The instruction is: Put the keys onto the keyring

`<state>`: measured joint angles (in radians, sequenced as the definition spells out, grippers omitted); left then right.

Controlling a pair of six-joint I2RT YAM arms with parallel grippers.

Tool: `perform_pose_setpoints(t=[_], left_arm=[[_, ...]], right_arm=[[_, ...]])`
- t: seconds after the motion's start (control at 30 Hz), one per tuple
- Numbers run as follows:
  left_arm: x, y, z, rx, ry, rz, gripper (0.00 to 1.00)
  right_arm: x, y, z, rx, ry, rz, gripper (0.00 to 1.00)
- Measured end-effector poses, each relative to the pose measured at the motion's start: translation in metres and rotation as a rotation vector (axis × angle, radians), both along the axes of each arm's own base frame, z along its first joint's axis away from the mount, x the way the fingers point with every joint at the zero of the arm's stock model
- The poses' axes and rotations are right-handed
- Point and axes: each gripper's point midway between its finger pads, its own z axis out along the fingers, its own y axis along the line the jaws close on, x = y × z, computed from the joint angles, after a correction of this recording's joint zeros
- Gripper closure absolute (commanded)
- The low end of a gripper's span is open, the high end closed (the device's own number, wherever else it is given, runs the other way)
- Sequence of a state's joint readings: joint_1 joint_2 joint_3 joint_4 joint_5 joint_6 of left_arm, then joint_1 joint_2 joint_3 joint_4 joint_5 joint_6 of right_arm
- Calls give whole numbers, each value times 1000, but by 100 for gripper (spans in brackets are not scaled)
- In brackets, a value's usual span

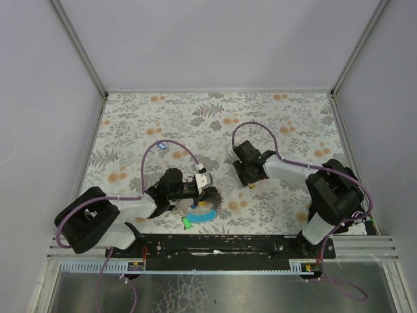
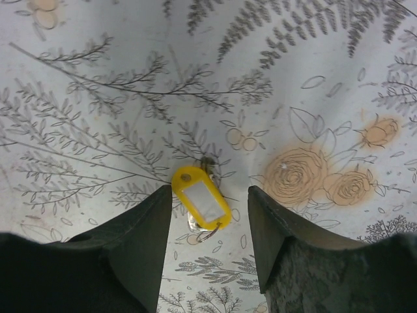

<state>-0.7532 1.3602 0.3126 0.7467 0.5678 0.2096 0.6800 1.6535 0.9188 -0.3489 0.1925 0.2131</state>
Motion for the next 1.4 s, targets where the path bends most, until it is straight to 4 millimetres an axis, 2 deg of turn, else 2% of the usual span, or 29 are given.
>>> perform_pose_setpoints(t=[0.27, 0.5, 0.7, 1.07, 1.27, 1.4], left_arm=[[-2, -1, 0, -1, 6, -3, 100], [-2, -1, 0, -2, 10, -2, 100], [-2, -1, 0, -3, 13, -2, 100], [-2, -1, 0, -4, 15, -2, 100], [-2, -1, 0, -5, 18, -1, 100], [-2, -1, 0, -5, 18, -1, 100]], right_arm=[[15, -33, 0, 4, 5, -197, 45], [14, -50, -1, 21, 21, -310, 46], [4, -53, -3, 45, 30, -348, 46], [-33, -60, -3, 69, 104, -365, 47], [-41, -54, 14, 127, 113, -334, 47], [-49, -46, 21, 194, 123, -318, 43]])
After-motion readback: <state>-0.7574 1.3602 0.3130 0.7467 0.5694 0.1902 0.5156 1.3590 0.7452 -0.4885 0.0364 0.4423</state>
